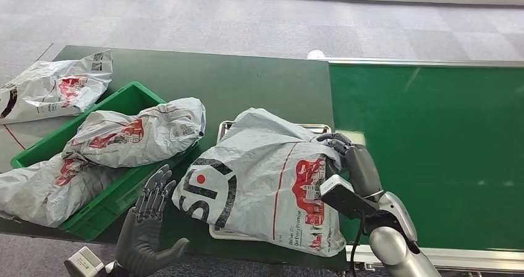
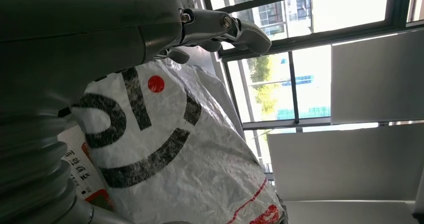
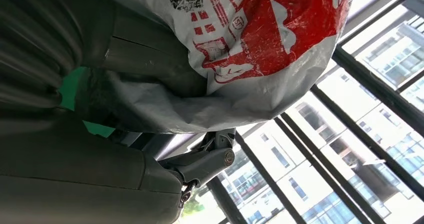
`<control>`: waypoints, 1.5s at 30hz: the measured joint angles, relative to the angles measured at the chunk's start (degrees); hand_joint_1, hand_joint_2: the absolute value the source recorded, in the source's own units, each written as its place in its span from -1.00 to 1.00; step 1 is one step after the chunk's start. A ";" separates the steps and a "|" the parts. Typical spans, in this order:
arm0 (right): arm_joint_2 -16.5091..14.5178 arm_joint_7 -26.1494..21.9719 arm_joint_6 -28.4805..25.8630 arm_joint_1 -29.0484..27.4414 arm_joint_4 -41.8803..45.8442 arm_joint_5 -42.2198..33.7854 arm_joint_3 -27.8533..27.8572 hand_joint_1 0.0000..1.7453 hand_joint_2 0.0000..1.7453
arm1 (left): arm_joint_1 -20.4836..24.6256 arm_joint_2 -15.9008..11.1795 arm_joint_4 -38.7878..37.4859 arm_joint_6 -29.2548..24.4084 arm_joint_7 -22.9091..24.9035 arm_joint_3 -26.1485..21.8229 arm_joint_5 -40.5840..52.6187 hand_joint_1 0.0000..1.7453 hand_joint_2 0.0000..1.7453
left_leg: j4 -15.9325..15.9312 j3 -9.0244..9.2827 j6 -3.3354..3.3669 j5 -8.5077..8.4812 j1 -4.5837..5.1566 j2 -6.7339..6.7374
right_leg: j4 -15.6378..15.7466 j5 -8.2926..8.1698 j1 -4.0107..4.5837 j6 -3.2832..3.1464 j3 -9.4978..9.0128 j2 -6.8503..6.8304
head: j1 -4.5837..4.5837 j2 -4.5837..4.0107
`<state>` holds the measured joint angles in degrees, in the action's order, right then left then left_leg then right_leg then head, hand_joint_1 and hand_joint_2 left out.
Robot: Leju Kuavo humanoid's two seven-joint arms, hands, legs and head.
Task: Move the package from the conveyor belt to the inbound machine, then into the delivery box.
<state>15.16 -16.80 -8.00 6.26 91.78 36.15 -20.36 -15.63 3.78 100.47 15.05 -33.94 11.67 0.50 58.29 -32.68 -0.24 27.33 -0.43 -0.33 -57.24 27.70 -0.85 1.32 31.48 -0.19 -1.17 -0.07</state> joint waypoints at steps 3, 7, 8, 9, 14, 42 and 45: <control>-0.09 0.02 -0.02 0.83 -0.91 0.03 -1.46 1.00 1.00 | 0.03 -0.07 -0.27 -0.04 -0.01 0.00 0.01 -1.00 1.00 | 0.00 -0.02 -0.03 -0.02 0.00 0.00 | 0.00 0.00 0.00 0.00 0.02 0.01 | 0.00 0.00; -0.14 0.01 -0.03 1.11 -1.63 0.02 -2.51 1.00 1.00 | 0.04 -0.15 -0.46 -0.07 -0.01 0.00 0.01 -1.00 1.00 | 0.00 -0.04 -0.03 -0.01 0.00 0.00 | 0.00 0.00 0.00 0.00 0.03 0.02 | 0.01 0.00; -0.15 0.02 0.07 1.18 -1.78 -0.04 -2.65 1.00 1.00 | 0.04 -0.17 -0.49 -0.09 -0.01 0.00 0.01 -1.00 1.00 | 0.00 -0.05 -0.03 -0.01 0.00 0.00 | 0.00 0.00 0.00 0.00 0.03 0.02 | 0.01 0.00; -0.22 0.06 0.46 1.30 -1.94 -0.17 -2.79 1.00 1.00 | 0.04 -0.18 -0.52 -0.19 -0.03 0.00 0.01 -1.00 1.00 | 0.00 -0.06 -0.03 -0.01 0.00 0.01 | 0.00 0.00 0.00 0.00 0.03 0.02 | 0.01 0.00; -2.60 1.09 4.93 4.02 -5.17 -0.35 -4.83 -0.70 1.00 | 0.00 -0.27 -0.58 -1.85 -0.40 0.00 -0.30 -1.00 1.00 | -0.02 -0.03 -0.04 -0.02 -0.01 0.10 | -0.03 -0.02 0.02 -0.03 0.07 0.14 | 0.00 0.00; -6.69 -0.61 2.49 -5.25 1.15 -20.15 5.62 -1.00 1.00 | 20.18 -1.15 -4.47 -13.08 33.04 13.60 42.96 -1.00 1.00 | 0.05 -0.10 -0.04 -0.18 0.04 0.01 | -0.05 -0.24 -0.03 -0.04 0.23 0.01 | 0.01 0.00; -6.13 -1.05 2.83 -5.51 2.70 -24.87 6.75 -1.00 1.00 | 27.01 0.62 -11.46 -11.76 37.65 16.55 47.04 -1.00 1.00 | 0.07 -0.10 -0.01 -0.24 0.05 0.01 | -0.04 -0.31 -0.05 -0.01 0.24 0.02 | 0.00 0.00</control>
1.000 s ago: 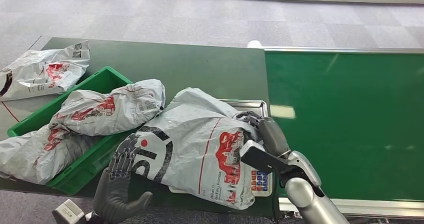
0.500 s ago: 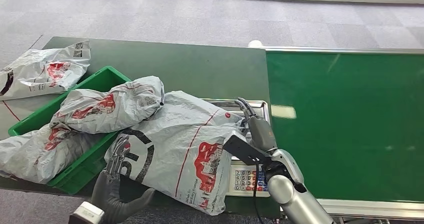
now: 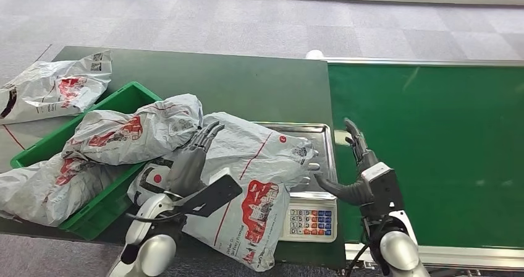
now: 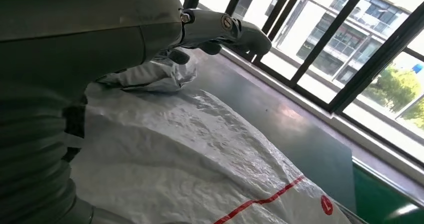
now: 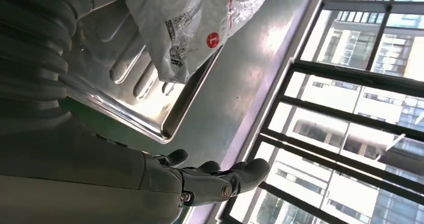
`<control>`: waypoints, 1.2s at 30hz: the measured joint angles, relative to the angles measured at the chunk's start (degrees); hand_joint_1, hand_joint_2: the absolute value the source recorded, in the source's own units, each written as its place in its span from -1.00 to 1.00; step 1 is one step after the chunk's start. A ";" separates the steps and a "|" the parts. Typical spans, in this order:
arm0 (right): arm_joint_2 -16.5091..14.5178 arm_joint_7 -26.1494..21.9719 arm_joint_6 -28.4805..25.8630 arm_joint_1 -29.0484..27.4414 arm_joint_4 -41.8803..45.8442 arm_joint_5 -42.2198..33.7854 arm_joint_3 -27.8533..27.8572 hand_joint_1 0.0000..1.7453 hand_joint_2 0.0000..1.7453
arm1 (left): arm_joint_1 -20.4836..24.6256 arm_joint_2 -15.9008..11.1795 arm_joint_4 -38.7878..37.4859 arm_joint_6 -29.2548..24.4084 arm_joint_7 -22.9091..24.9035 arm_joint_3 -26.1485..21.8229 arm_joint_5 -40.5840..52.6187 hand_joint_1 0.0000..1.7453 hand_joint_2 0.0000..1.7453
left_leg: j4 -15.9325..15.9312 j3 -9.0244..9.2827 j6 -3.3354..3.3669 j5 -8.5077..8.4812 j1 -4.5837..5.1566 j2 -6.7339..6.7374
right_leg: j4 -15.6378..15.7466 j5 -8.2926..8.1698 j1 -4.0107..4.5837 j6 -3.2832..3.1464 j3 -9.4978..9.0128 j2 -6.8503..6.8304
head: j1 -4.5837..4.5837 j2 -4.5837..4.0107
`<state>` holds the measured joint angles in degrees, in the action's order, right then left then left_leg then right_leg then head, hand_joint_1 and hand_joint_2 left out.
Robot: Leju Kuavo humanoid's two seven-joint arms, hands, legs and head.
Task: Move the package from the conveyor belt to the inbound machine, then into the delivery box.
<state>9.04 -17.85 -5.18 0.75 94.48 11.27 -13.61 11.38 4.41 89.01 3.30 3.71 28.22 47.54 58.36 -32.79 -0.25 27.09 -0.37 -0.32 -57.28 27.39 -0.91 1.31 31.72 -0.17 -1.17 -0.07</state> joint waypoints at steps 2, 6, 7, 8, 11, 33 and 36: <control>0.08 -1.03 -1.26 -0.89 1.35 -2.00 0.44 -1.00 1.00 | 3.70 1.50 -5.06 0.59 1.93 1.53 2.59 -1.00 1.00 | 0.01 0.00 0.02 -0.02 0.01 0.00 | 0.00 -0.02 -0.01 0.00 0.00 0.00 | 0.00 0.00; 0.08 -2.86 -3.49 -3.49 4.17 -3.55 0.72 -1.00 1.00 | 8.15 4.23 -13.64 0.97 2.88 3.72 4.82 -1.00 1.00 | 0.00 -0.07 0.01 -0.01 0.01 0.07 | -0.01 -0.02 0.00 0.00 0.06 0.09 | 0.01 0.00; 0.08 -3.07 -3.77 -3.91 4.62 -3.75 0.78 -1.00 1.00 | 8.76 4.69 -15.02 1.04 2.92 4.04 4.95 -1.00 1.00 | 0.00 -0.09 0.01 -0.01 0.01 0.10 | -0.01 -0.02 0.00 0.00 0.10 0.13 | 0.01 0.00; 0.08 -3.37 -4.20 -4.24 4.99 -4.08 0.84 -1.00 1.00 | 9.32 5.12 -16.22 1.47 3.05 4.32 5.06 -1.00 1.00 | 0.00 -0.11 0.01 -0.01 0.01 0.12 | -0.01 -0.02 0.00 0.00 0.14 0.15 | 0.01 0.00; 0.04 -4.88 -6.30 -4.92 5.86 -5.72 1.03 -1.00 1.00 | 10.69 6.44 -19.95 4.28 3.93 5.42 5.97 -0.50 1.00 | 0.00 -0.14 0.01 -0.01 0.01 0.11 | 0.00 -0.01 0.00 0.00 0.18 0.14 | 0.01 0.00; -3.03 -16.64 -21.80 -10.69 15.74 -5.62 1.35 -1.00 1.00 | 21.30 10.90 -43.05 1.65 3.71 7.00 11.48 1.00 1.00 | -0.11 0.16 -0.10 -0.26 0.01 0.10 | -0.08 -0.16 0.01 -0.10 -0.13 0.11 | 0.02 0.00; -3.07 -16.85 -22.44 -11.98 16.49 -5.27 1.35 -1.00 1.00 | 19.94 9.48 -34.87 -1.52 1.88 4.18 9.20 1.00 1.00 | -0.10 -0.13 -0.10 -0.38 0.00 0.04 | -0.12 -0.22 0.02 -0.11 0.13 0.06 | 0.02 0.00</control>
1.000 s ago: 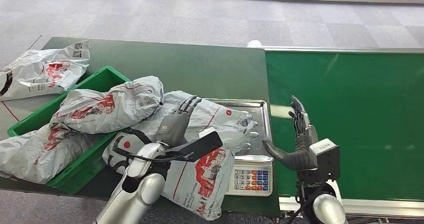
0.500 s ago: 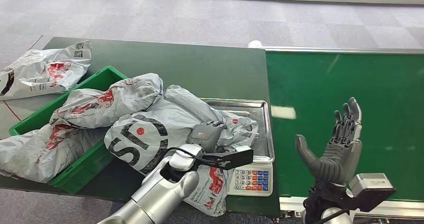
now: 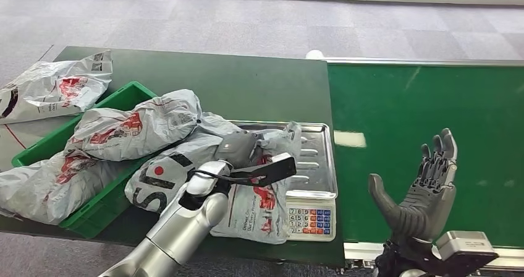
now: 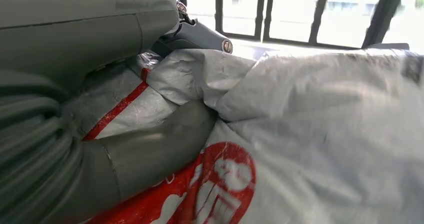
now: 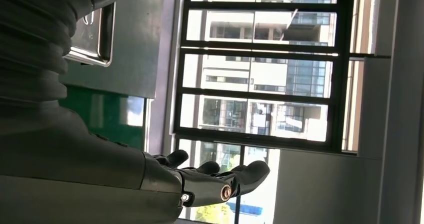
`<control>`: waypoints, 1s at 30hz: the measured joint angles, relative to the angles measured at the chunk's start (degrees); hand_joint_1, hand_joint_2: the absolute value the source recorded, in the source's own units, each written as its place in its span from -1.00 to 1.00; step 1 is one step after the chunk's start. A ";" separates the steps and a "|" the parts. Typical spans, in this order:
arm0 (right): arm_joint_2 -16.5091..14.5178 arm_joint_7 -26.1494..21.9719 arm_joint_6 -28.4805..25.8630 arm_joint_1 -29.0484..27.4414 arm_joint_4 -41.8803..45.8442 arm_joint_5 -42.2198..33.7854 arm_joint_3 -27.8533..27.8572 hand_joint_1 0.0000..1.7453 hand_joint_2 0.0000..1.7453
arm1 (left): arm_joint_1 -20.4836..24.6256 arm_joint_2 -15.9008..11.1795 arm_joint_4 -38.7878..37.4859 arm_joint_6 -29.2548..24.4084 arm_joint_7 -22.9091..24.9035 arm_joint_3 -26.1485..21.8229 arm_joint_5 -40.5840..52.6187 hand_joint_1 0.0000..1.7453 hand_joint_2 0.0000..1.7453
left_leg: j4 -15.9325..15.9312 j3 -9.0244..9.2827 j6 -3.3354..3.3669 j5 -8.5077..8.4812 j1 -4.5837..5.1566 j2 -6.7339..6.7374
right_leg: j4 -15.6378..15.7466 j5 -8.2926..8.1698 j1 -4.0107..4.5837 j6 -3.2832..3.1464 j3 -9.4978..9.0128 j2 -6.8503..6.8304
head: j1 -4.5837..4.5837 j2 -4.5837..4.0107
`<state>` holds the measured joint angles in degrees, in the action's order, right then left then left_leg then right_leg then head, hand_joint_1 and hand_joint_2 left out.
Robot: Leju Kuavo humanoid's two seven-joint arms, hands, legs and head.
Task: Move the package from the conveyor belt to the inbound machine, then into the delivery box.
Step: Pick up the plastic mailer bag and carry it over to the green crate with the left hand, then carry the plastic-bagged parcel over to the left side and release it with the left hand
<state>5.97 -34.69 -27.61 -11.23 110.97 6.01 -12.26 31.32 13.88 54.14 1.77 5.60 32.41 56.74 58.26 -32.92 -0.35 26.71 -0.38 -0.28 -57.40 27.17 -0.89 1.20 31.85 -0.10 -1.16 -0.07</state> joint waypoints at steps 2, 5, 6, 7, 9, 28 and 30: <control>0.00 -0.09 -0.15 -0.53 0.40 0.05 0.00 -1.00 1.00 | -0.25 -0.74 4.29 0.35 0.11 -1.33 -0.46 1.00 1.00 | -0.01 -0.07 0.00 0.01 0.00 -0.01 | 0.00 0.01 0.00 0.00 0.06 -0.01 | 0.00 0.00; -0.09 -0.18 -0.45 -0.99 0.78 0.10 0.00 -1.00 1.00 | -1.35 -1.52 9.25 -4.69 -2.23 -2.50 -0.43 1.00 1.00 | 0.00 -0.20 0.00 0.01 0.00 0.00 | 0.00 0.01 0.00 0.00 0.20 0.01 | 0.00 0.00; -0.15 -0.26 -0.80 -1.27 0.94 0.14 0.00 -1.00 1.00 | -1.80 -1.90 11.45 -8.14 -3.74 -2.84 -0.39 1.00 1.00 | 0.00 -0.27 0.00 0.01 0.00 0.01 | -0.01 0.00 0.00 0.00 0.27 0.01 | 0.00 0.00; -0.23 -0.37 -1.35 -1.74 1.18 0.24 0.00 -1.00 1.00 | -2.11 -2.47 14.46 -11.89 -5.35 -3.30 -0.31 1.00 1.00 | 0.00 -0.33 0.00 0.00 0.00 0.01 | -0.01 0.00 0.00 0.00 0.34 0.02 | 0.00 0.00; -0.36 -0.69 -2.80 -3.16 1.88 0.50 0.00 -1.00 1.00 | -2.27 -4.03 22.31 -19.11 -8.51 -4.70 0.36 1.00 1.00 | 0.00 -0.41 0.00 0.00 0.00 0.01 | -0.03 0.00 0.01 0.00 0.43 0.02 | -0.01 0.00; -0.48 0.60 -1.94 -6.51 3.39 -0.09 0.00 -1.00 1.00 | -2.73 -14.70 42.57 -30.47 -10.58 -27.36 10.35 1.00 1.00 | -0.06 -0.40 -0.07 -0.13 -0.02 0.03 | -0.07 -0.06 0.02 -0.13 0.48 0.01 | -0.01 0.00; -0.48 0.68 -1.73 -6.46 3.39 -0.01 0.00 -1.00 1.00 | -2.95 -15.02 40.50 -30.35 -10.40 -28.44 10.66 1.00 1.00 | -0.06 -0.42 -0.10 -0.15 -0.02 0.04 | -0.08 -0.11 0.02 -0.16 0.51 0.05 | -0.01 0.00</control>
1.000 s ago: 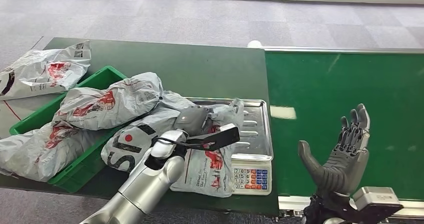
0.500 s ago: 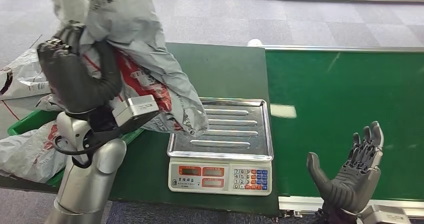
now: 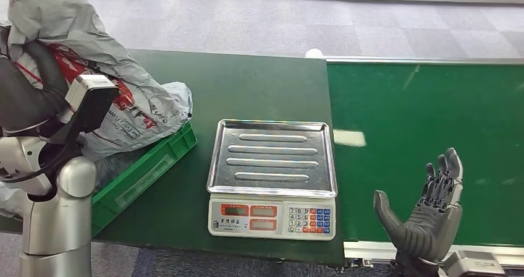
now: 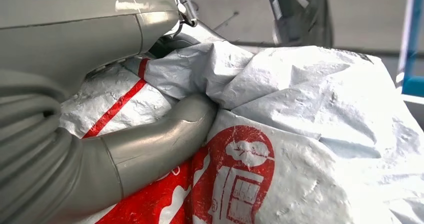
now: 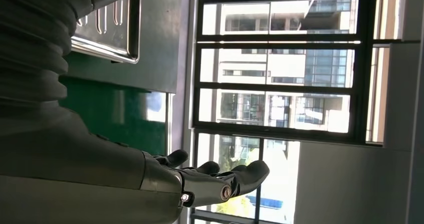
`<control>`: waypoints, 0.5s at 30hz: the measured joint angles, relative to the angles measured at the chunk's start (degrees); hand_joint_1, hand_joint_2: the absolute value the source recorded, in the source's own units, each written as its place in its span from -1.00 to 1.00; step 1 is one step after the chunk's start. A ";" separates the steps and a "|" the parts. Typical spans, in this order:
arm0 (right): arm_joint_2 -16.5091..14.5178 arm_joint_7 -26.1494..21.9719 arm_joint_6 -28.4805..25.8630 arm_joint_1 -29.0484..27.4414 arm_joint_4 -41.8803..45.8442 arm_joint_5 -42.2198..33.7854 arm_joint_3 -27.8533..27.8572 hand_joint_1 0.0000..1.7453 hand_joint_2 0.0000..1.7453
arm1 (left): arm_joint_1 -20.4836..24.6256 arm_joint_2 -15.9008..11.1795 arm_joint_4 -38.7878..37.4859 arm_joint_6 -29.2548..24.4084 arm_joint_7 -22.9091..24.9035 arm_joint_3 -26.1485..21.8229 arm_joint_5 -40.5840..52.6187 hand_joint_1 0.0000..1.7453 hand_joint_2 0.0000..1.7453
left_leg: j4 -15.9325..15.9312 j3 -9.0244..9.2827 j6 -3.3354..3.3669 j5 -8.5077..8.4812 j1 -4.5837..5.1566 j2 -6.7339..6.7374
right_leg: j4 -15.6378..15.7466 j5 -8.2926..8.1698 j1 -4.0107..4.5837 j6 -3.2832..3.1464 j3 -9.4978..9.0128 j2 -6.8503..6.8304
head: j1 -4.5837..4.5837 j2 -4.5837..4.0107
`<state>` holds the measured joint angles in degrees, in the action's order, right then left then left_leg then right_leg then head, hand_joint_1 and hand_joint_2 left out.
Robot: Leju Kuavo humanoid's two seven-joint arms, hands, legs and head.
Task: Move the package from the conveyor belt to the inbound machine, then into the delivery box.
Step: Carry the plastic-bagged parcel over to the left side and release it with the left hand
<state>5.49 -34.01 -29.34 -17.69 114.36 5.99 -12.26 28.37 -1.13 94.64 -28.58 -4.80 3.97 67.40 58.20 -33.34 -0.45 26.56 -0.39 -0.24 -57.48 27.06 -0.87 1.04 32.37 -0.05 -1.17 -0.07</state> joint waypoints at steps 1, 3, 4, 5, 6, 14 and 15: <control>0.00 0.02 0.07 0.01 0.00 0.01 0.00 -1.00 1.00 | -0.04 -0.11 -0.68 0.02 0.03 -0.35 0.07 1.00 1.00 | 0.00 -0.01 0.00 0.00 0.00 0.00 | 0.00 0.00 0.00 0.00 0.01 0.00 | 0.00 0.00; 0.00 0.02 0.16 0.03 0.00 0.02 0.00 -1.00 1.00 | -0.08 -0.28 -1.63 0.06 0.10 -0.88 0.15 1.00 1.00 | 0.00 -0.02 0.00 0.00 0.00 -0.01 | 0.00 0.00 0.00 0.00 0.01 -0.01 | -0.01 0.00; 0.00 0.02 0.19 0.04 0.00 0.02 0.00 -1.00 1.00 | -0.10 -0.36 -1.96 0.05 0.15 -1.06 0.18 1.00 1.00 | 0.00 -0.04 0.00 0.00 0.00 -0.01 | 0.00 0.00 0.00 0.00 0.02 -0.01 | -0.01 0.00; 0.00 0.02 0.20 0.04 0.00 0.02 0.00 -1.00 1.00 | -0.11 -0.43 -2.24 0.05 0.19 -1.17 0.20 1.00 1.00 | 0.00 -0.05 -0.01 0.00 0.00 -0.01 | 0.00 0.01 0.00 0.00 0.03 -0.02 | -0.01 0.00; 0.00 0.02 0.20 0.04 0.00 0.02 0.00 -1.00 1.00 | -0.13 -0.49 -2.48 0.05 0.19 -1.26 0.22 1.00 1.00 | 0.00 -0.06 -0.01 0.00 0.00 -0.01 | 0.00 0.01 0.00 0.00 0.05 -0.02 | -0.01 0.00; -0.01 0.47 1.75 0.29 0.00 0.18 0.00 -1.00 1.00 | -0.13 -1.05 -6.20 6.97 5.04 -2.15 3.61 -0.97 1.00 | -0.01 -0.06 -0.01 0.00 0.00 0.00 | 0.01 0.01 0.00 -0.01 0.07 -0.01 | -0.01 0.00; -0.01 0.63 2.25 0.45 0.00 0.27 0.00 -1.00 1.00 | -0.11 -1.29 -8.16 8.00 5.83 -2.47 4.26 -1.00 1.00 | -0.01 -0.05 -0.02 0.00 0.00 0.00 | 0.00 0.01 0.01 -0.01 0.08 0.00 | -0.01 0.00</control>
<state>5.48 -33.38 -27.08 -17.24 114.36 6.27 -12.26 28.26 -2.43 86.47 -20.58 1.03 1.50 71.66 58.19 -33.39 -0.47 26.56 -0.39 -0.24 -57.48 27.07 -0.87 1.03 32.44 -0.05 -1.18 -0.07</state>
